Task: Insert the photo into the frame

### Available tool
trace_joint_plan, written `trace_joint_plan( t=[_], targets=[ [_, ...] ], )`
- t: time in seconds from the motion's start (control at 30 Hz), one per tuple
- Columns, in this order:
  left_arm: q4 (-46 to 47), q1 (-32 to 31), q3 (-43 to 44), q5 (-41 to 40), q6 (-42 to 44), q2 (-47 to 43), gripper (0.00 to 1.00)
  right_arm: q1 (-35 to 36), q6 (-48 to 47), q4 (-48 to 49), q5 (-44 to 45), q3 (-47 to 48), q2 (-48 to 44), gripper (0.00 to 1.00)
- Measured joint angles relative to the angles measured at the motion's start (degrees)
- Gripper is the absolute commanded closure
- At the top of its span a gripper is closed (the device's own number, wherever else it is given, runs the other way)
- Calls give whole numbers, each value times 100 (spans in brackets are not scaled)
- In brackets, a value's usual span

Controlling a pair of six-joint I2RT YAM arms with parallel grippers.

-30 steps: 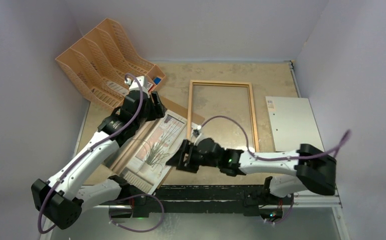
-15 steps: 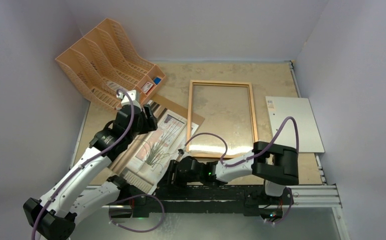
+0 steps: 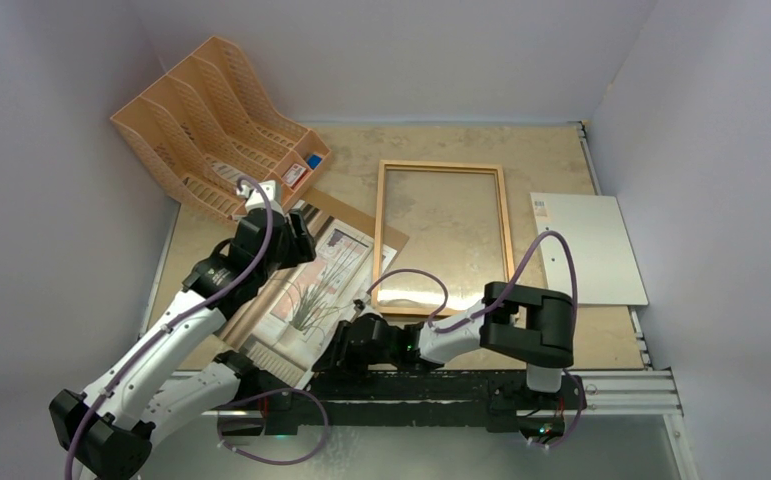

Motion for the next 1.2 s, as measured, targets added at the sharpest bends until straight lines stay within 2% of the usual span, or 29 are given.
trace_joint_plan(
  t=[0.1,0.5,0.9,1.1,1.2],
  targets=[
    [13,0,-11,-4,0,33,39,-31,28,11,7,59,39,67],
    [83,0,-151,-9,4,131,38,-315,103,219,7,46,146,71],
    [105,0,-219,-7,4,140,38,-415,208,772,-138,9,400,59],
    [120,0,-271,-7,4,192,38,-332,210,782,-92,-214,225,68],
    [133,0,-273,-4,4,192,38,-284,212,785,-76,-278,160,76]
  ],
)
